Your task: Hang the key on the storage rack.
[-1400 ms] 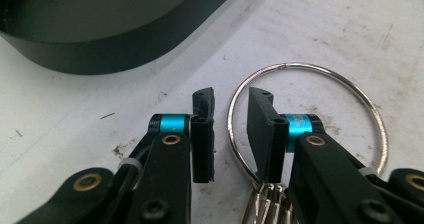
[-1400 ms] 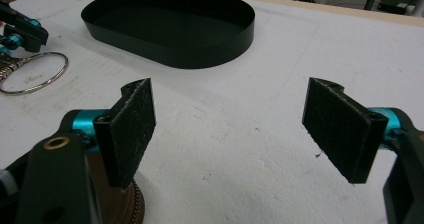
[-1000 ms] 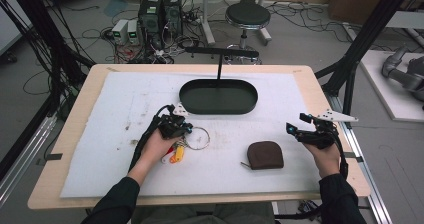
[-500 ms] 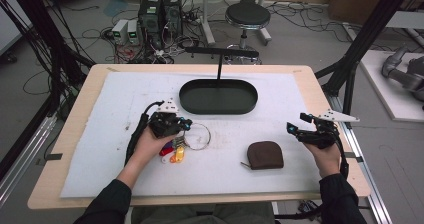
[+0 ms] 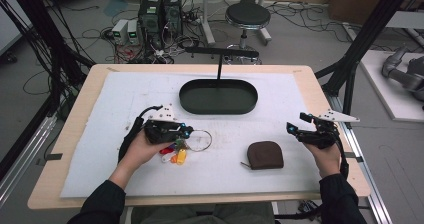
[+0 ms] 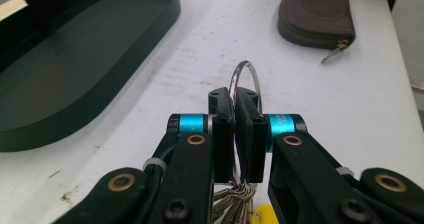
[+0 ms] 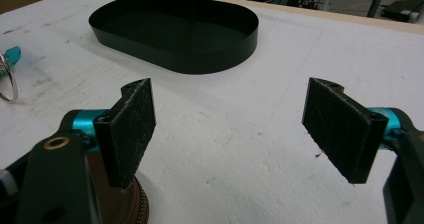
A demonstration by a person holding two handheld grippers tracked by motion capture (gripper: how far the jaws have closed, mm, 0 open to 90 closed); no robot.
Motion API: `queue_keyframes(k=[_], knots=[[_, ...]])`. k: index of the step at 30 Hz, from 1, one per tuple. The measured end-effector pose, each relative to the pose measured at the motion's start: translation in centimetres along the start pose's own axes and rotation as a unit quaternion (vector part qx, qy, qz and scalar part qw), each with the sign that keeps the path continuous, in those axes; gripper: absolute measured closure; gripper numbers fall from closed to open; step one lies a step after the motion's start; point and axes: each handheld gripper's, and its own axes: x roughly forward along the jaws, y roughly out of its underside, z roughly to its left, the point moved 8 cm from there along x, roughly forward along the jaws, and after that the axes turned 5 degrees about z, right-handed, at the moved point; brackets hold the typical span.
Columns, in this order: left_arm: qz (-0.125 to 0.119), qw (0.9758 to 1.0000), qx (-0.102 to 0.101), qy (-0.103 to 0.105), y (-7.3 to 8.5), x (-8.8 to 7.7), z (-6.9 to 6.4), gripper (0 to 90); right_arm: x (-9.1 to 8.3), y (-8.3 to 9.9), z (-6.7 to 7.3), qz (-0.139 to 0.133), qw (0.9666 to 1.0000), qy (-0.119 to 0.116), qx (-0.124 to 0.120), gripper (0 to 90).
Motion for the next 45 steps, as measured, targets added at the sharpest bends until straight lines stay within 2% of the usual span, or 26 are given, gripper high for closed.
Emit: queue_keyframes(k=[8,10,12,14,17,20,26,32,45], knots=[[0.019,0.9997,0.009,0.009,0.2,0.2,-0.4,83.7,0.0,0.0,0.0,0.001,1.0000,-0.002,0.000,21.9],[0.035,0.9991,0.010,0.020,0.6,0.3,-0.4,83.5,0.0,0.0,0.0,0.000,1.0000,-0.001,0.000,21.9],[0.049,0.9986,0.016,0.014,1.0,0.6,-0.3,83.4,0.0,0.0,0.0,0.000,1.0000,-0.001,0.000,21.9],[0.051,0.9985,0.017,0.014,1.0,0.7,-0.3,84.2,0.0,0.0,0.0,-0.001,1.0000,-0.001,0.000,21.9],[0.042,0.9988,0.018,0.018,0.8,0.6,-0.4,85.9,-0.1,0.0,0.0,-0.001,1.0000,-0.001,0.000,21.9],[0.032,0.9993,0.017,0.009,0.6,0.2,-0.2,86.1,0.0,0.0,-0.1,-0.002,1.0000,-0.001,-0.001,21.9],[-0.004,0.9999,0.009,0.003,-0.2,-0.8,0.2,86.3,0.0,0.0,-0.1,-0.001,1.0000,0.000,0.001,21.9],[-0.034,0.9994,0.009,-0.007,-1.3,-1.7,0.4,86.3,-0.1,0.0,-0.1,-0.001,1.0000,0.001,0.001,21.9],[-0.063,0.9973,0.021,-0.032,-4.0,-3.0,0.7,86.3,-0.1,0.0,-0.3,0.000,1.0000,0.001,0.003,21.9]])
